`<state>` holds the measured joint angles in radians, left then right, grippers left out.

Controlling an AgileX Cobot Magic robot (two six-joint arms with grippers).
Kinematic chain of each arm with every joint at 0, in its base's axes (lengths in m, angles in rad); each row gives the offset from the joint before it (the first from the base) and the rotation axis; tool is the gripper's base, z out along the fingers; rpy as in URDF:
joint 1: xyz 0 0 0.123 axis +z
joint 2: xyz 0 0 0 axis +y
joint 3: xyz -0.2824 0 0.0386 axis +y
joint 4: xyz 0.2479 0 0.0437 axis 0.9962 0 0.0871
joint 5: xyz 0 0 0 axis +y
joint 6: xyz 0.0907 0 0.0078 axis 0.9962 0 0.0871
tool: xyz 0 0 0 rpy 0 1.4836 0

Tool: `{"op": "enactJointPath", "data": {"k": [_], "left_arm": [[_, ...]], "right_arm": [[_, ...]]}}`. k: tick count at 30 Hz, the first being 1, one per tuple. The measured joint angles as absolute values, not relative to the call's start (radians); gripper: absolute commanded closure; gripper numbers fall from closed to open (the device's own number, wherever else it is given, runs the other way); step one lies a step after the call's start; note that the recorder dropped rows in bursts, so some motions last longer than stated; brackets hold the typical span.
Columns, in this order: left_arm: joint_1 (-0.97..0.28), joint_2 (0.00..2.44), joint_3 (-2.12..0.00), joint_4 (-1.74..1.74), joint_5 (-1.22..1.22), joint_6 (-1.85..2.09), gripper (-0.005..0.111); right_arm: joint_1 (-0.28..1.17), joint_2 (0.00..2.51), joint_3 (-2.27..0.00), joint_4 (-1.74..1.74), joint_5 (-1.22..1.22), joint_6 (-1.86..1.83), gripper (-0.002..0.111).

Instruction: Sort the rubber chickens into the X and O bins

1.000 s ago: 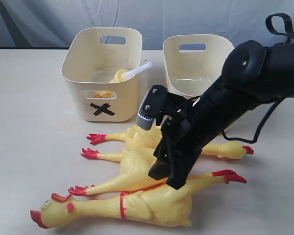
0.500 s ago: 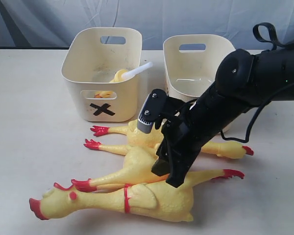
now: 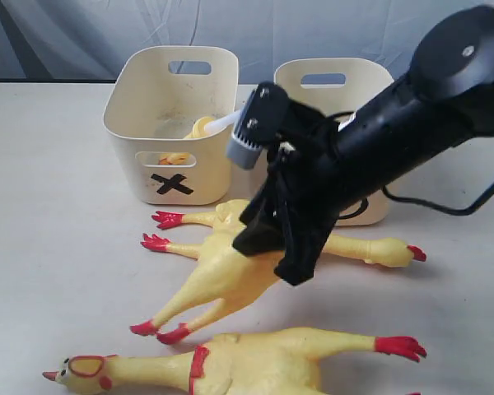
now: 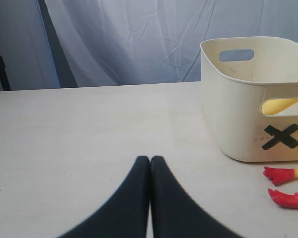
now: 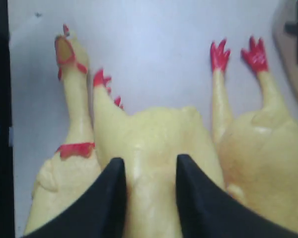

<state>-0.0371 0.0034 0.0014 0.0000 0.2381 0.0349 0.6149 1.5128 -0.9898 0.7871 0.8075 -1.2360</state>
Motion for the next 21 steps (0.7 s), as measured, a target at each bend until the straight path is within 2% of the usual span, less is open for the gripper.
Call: {"op": "enactJointPath", "data": {"k": [11, 17, 19, 21], "left_arm": [[-0.037, 0.003, 0.001, 0.0, 0.238, 0.035, 0.107], [-0.037, 0.003, 0.001, 0.0, 0.238, 0.035, 0.107], [-0.037, 0.003, 0.001, 0.0, 0.238, 0.035, 0.107], [-0.037, 0.003, 0.001, 0.0, 0.238, 0.035, 0.107]], "right_arm": [[0.616, 1.324, -1.114, 0.843, 0.752, -1.232, 0.109], [0.617, 1.318, -1.119, 0.715, 0.809, -1.151, 0.109], [0.617, 1.324, -1.119, 0.64, 0.848, -1.103, 0.101], [0.617, 1.335, -1.119, 0.559, 0.88, -1.054, 0.086]]}}
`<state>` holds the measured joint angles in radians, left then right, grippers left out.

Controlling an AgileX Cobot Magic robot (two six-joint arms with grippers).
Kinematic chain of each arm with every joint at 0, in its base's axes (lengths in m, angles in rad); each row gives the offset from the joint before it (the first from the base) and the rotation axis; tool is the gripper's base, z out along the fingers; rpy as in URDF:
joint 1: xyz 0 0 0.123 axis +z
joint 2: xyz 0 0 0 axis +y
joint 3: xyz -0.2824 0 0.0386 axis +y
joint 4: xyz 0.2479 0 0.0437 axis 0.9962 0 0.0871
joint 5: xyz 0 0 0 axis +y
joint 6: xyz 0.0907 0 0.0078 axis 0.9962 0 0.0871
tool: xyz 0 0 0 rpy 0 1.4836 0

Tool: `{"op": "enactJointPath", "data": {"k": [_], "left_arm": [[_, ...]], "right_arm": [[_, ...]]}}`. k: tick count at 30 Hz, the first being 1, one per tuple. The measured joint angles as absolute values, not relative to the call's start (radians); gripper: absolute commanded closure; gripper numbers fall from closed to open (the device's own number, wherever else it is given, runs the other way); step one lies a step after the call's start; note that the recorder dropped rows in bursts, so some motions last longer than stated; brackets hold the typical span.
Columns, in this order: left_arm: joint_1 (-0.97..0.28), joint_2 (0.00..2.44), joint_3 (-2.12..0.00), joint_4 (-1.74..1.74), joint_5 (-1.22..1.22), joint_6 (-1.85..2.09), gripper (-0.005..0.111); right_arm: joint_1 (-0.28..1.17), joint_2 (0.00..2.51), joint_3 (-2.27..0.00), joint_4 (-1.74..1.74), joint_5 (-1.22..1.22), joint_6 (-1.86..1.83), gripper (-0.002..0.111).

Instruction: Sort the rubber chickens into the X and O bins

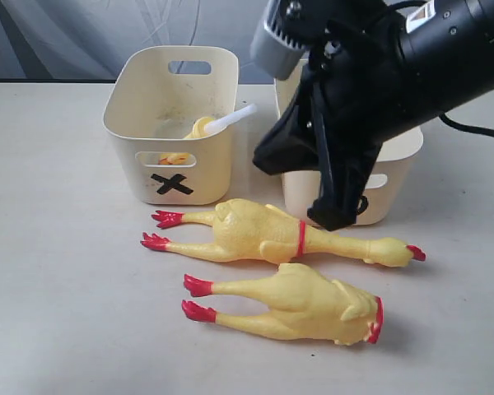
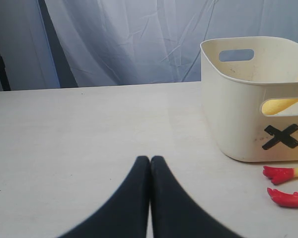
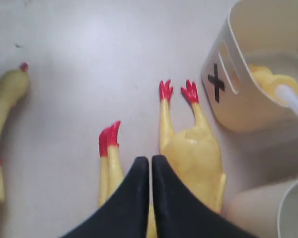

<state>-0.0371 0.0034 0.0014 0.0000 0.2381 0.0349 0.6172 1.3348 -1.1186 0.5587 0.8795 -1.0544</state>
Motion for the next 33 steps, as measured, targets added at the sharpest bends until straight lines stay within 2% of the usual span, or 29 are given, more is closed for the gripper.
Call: {"op": "enactJointPath", "data": {"k": [2, 4, 5, 19, 33], "left_arm": [[-0.037, 0.003, 0.001, 0.0, 0.238, 0.035, 0.107], [-0.037, 0.003, 0.001, 0.0, 0.238, 0.035, 0.107], [-0.037, 0.003, 0.001, 0.0, 0.238, 0.035, 0.107], [-0.037, 0.003, 0.001, 0.0, 0.238, 0.035, 0.107], [-0.037, 0.003, 0.001, 0.0, 0.238, 0.035, 0.107]], "right_arm": [[0.617, 1.341, -1.119, 0.498, 0.899, -1.015, 0.066], [0.617, 1.343, -1.119, 0.472, 0.901, -0.986, 0.054], [0.617, 1.343, -1.119, 0.467, 0.901, -0.974, 0.052], [0.617, 1.457, -1.119, 0.497, 0.991, -0.924, 0.052], [0.617, 1.719, -1.119, 0.448, 0.901, -0.944, 0.052]]}}
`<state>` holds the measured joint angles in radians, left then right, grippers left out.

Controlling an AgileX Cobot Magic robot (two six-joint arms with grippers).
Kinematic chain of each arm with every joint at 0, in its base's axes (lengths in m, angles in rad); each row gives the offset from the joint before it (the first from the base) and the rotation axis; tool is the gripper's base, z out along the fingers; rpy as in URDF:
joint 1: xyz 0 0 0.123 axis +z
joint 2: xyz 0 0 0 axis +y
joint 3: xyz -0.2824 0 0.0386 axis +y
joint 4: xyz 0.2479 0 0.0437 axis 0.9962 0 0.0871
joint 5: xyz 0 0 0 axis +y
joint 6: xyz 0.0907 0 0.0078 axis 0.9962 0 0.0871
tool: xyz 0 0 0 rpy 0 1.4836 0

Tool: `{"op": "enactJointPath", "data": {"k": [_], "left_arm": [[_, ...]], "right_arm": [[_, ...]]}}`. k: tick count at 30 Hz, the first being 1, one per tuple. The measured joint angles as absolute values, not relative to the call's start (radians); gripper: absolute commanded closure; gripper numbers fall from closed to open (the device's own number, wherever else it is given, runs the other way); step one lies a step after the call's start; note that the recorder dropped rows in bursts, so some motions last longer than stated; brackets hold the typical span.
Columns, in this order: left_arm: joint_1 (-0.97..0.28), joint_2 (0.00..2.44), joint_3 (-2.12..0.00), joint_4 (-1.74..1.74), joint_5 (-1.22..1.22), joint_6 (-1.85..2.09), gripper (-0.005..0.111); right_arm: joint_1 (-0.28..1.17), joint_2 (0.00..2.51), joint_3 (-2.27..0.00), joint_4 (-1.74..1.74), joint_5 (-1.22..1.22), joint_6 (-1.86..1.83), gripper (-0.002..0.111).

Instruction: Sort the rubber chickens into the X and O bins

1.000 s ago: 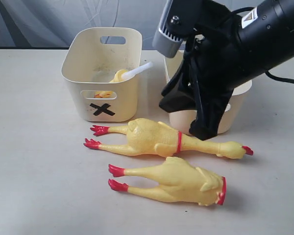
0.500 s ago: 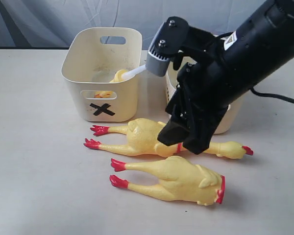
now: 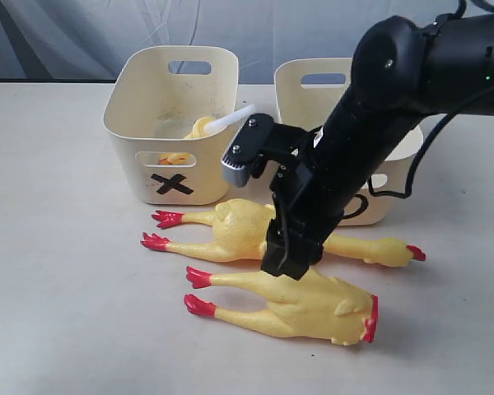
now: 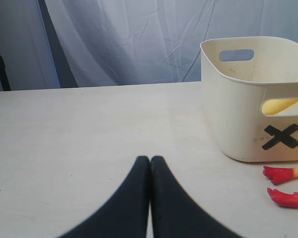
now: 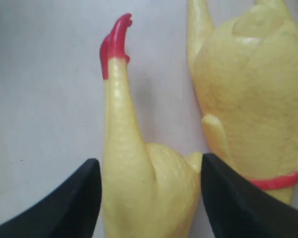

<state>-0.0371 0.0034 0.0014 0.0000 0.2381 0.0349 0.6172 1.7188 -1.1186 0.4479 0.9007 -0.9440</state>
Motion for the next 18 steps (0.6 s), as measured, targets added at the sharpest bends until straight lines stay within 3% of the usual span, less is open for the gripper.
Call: {"op": "enactJointPath", "data": {"k": [14, 18], "left_arm": [[-0.037, 0.003, 0.001, 0.0, 0.238, 0.035, 0.107], [-0.037, 0.003, 0.001, 0.0, 0.238, 0.035, 0.107]], "right_arm": [[0.617, 1.835, -1.124, 0.45, 0.887, -0.944, 0.052], [0.617, 1.861, -1.128, 0.462, 0.891, -0.942, 0.071]]}}
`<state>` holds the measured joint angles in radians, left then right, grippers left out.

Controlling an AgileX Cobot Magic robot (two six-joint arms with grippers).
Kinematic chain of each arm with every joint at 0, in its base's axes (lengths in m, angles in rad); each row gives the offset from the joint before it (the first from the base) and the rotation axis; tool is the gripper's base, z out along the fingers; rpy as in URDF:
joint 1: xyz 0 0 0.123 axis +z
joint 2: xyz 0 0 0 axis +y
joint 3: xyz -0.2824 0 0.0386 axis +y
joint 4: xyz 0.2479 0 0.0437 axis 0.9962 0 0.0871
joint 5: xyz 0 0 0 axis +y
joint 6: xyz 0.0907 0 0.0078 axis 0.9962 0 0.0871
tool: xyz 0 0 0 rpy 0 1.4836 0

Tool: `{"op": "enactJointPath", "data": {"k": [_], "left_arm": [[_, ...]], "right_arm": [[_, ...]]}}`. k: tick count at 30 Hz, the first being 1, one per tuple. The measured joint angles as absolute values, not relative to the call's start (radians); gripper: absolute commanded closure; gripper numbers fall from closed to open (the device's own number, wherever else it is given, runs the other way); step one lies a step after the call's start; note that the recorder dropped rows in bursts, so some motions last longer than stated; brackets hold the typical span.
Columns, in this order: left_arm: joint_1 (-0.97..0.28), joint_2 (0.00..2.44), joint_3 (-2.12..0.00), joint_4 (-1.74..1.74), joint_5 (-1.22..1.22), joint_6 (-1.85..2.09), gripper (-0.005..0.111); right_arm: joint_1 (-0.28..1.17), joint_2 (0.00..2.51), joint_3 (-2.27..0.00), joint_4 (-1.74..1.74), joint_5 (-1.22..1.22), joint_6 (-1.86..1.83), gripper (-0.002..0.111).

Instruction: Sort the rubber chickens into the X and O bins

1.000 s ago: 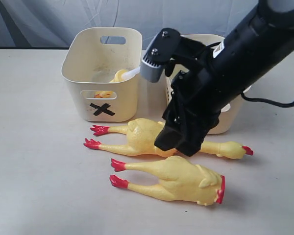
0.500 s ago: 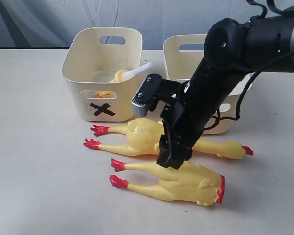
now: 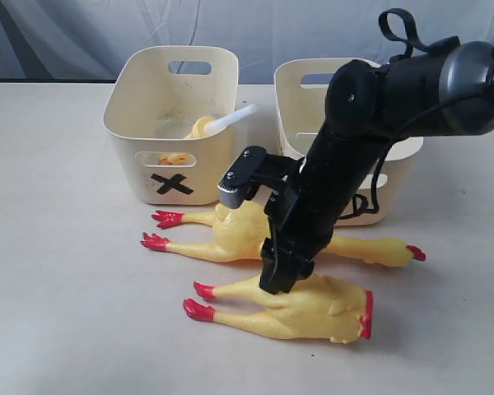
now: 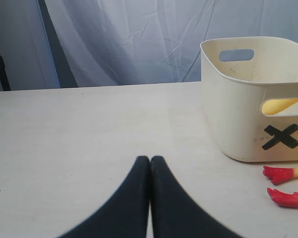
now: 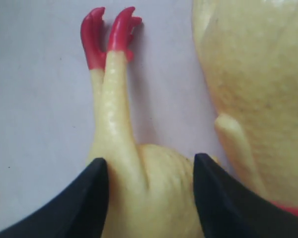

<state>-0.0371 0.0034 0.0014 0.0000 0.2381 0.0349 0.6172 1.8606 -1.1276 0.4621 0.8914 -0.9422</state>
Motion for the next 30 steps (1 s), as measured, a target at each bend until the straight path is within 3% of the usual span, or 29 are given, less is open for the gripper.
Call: {"op": "enactJointPath", "data": {"k": [5, 30], "left_arm": [[-0.037, 0.003, 0.001, 0.0, 0.238, 0.035, 0.107], [-0.037, 0.003, 0.001, 0.0, 0.238, 0.035, 0.107]], "right_arm": [[0.617, 1.873, -1.13, 0.49, 0.899, -0.942, 0.081], [0.619, 1.599, -1.126, 0.687, 0.963, -1.012, 0.079]]}}
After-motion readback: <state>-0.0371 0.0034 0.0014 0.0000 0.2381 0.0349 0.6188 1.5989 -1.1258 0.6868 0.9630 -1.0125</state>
